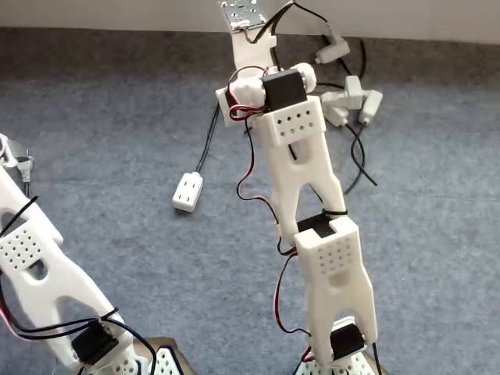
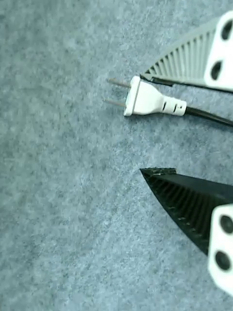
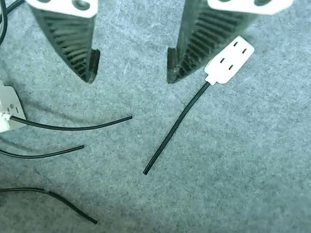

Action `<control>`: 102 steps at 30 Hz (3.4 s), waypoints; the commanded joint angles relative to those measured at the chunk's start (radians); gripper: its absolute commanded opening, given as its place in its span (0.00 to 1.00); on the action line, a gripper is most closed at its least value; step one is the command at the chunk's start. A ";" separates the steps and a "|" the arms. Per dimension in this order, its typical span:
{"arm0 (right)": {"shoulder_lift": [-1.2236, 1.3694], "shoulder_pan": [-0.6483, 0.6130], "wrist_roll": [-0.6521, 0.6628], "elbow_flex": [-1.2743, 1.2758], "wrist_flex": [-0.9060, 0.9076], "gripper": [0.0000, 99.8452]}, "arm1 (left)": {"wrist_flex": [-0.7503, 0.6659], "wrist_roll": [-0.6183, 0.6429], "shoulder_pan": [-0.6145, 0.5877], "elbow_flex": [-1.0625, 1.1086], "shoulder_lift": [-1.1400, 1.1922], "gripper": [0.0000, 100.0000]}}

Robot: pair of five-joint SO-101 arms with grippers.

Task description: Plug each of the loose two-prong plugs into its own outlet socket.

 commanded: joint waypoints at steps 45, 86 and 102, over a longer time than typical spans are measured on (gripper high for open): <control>-0.065 0.111 0.008 -0.002 0.041 0.23 | -0.083 0.008 0.111 0.036 0.088 0.28; -0.065 0.211 0.008 -0.008 0.041 0.23 | 0.029 0.057 0.219 0.030 0.087 0.02; -0.064 0.286 0.008 -0.012 0.039 0.23 | 0.150 0.058 0.329 -0.039 -0.096 0.01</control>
